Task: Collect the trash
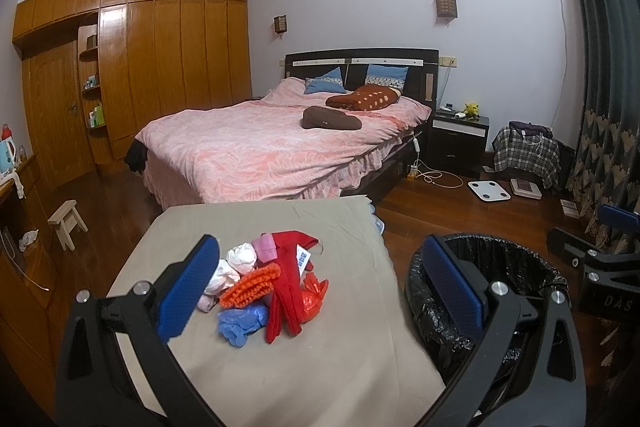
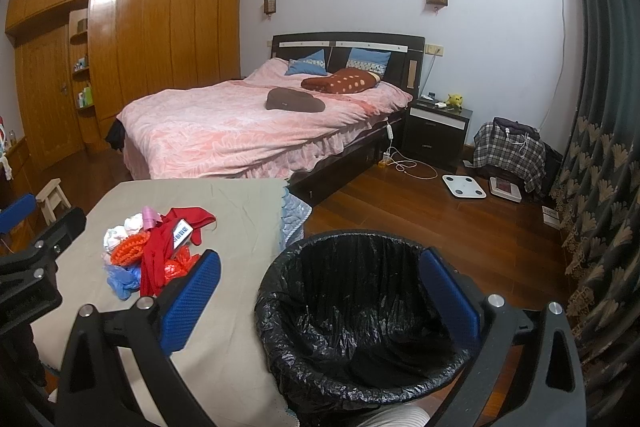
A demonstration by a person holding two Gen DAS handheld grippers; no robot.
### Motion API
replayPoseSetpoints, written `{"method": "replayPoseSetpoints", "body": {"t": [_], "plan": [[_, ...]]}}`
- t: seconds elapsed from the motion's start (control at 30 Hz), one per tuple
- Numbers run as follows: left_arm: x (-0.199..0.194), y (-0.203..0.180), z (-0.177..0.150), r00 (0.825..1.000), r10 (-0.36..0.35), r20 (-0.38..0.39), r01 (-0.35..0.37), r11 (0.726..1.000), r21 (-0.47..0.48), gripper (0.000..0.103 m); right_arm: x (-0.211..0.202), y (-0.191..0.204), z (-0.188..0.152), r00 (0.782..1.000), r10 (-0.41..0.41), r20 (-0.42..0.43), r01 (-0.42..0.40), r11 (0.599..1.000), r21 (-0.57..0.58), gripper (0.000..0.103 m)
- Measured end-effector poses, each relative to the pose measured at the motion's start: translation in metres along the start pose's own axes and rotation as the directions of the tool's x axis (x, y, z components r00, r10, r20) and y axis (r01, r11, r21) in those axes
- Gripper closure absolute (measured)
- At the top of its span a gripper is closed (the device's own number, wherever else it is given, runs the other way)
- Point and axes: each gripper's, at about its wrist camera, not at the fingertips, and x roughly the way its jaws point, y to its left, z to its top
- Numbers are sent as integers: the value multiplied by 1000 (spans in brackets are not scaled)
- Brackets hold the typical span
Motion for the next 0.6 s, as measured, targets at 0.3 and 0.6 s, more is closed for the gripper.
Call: {"method": "replayPoseSetpoints", "body": {"t": [0.3, 0.6], "plan": [[15, 18, 1, 999, 25, -21, -25, 999, -23, 5, 15, 2, -9, 1000, 25, -10, -25, 1000, 8, 6], [65, 98, -21, 981, 151, -123, -161, 984, -76, 5, 75, 47, -18, 991, 129, -47, -128, 992, 14, 9]]}}
